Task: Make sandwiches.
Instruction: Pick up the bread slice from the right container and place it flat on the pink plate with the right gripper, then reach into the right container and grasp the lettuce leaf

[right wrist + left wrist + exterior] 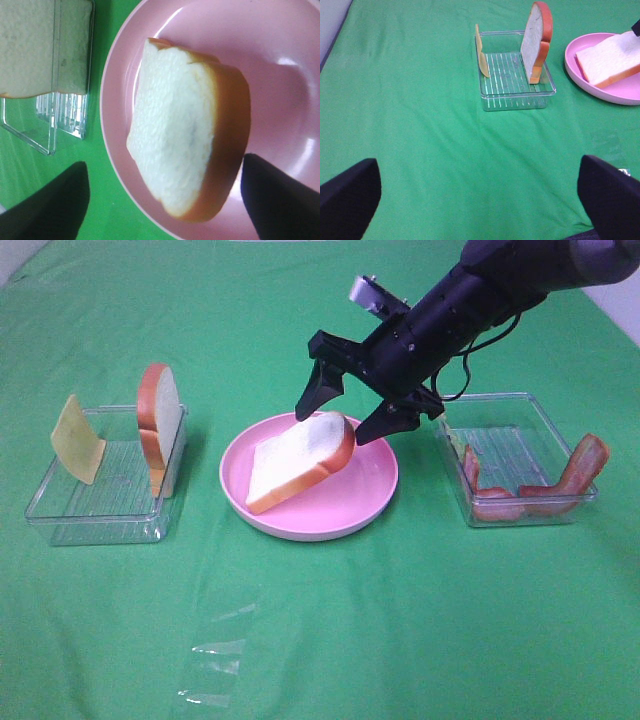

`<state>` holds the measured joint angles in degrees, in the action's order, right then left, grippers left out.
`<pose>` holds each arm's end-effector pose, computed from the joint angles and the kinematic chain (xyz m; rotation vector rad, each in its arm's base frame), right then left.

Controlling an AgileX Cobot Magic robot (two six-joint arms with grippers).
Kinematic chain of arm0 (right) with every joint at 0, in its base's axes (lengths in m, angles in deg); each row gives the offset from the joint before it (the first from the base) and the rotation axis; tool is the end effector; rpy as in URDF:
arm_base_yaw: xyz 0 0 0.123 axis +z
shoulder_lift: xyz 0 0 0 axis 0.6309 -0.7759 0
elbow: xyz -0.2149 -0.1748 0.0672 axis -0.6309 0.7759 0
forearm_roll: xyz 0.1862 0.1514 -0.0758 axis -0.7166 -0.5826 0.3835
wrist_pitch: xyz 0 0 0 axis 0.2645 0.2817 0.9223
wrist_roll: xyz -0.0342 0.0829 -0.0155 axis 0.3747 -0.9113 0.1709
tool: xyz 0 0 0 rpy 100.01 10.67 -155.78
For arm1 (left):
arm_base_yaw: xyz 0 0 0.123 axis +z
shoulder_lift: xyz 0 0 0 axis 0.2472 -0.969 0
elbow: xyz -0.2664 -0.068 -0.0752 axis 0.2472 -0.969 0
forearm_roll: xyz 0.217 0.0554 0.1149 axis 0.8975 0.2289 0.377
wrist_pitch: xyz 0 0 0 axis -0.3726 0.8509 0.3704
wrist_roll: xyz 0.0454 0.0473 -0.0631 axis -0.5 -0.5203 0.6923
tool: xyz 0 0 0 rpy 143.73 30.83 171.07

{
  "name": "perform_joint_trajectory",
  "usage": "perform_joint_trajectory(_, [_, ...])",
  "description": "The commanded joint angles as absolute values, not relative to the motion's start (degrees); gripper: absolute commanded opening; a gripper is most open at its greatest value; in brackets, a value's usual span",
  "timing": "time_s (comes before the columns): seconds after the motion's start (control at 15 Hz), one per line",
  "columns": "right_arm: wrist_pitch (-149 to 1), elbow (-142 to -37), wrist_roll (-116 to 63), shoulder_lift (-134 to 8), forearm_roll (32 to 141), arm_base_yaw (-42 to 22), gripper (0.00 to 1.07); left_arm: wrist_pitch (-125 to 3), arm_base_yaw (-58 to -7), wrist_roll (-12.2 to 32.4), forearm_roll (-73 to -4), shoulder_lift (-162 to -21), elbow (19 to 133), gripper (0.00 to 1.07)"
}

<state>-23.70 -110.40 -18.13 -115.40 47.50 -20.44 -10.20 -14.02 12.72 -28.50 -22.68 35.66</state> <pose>0.4060 0.1821 0.1737 -0.2038 2.7895 0.8277 -0.0092 -0.0070 0.2810 0.0216 2.0366 -0.0870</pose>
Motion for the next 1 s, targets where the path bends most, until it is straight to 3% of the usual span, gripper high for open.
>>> perform_joint_trajectory(0.07, [-21.1,-110.6,-22.8,-111.2,56.9,-20.3,0.8,-10.4,-14.1,12.6,-28.4,-22.6,35.6,1.0])
perform_joint_trajectory(0.6, [-15.0,-111.1,-39.3,-101.8,87.0,-20.3,0.82,-10.4,-14.1,12.6,-28.4,-22.6,35.6,1.0])
perform_joint_trajectory(1.0, [2.1,-132.6,-39.2,-115.8,91.9,-20.3,0.82,-10.4,-14.1,12.6,-28.4,-22.6,35.6,1.0])
